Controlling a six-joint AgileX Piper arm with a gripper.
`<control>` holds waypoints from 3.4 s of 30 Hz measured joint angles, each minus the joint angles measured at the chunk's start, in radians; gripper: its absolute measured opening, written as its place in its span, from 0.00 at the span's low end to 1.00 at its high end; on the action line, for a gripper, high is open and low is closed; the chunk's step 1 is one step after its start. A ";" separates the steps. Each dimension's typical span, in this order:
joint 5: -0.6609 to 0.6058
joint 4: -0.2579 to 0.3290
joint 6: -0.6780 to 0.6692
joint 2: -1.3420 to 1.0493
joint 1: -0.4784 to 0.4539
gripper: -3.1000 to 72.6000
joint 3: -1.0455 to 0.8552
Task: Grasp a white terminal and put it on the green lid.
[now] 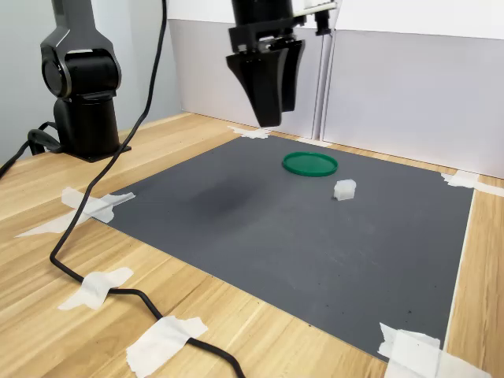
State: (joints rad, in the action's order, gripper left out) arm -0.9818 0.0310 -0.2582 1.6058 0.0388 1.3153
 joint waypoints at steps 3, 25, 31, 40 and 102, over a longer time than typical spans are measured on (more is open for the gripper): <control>-0.028 -0.001 0.058 0.066 0.063 0.99 0.070; 0.032 -0.008 0.174 0.340 0.241 0.99 0.170; 0.032 -0.031 0.174 0.342 0.241 0.98 0.170; 0.032 -0.036 0.180 0.343 0.196 0.98 0.170; -0.002 0.127 -0.032 0.348 0.199 0.33 0.182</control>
State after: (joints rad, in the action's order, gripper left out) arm -0.9841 0.1579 -0.2906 1.9536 0.2382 1.4970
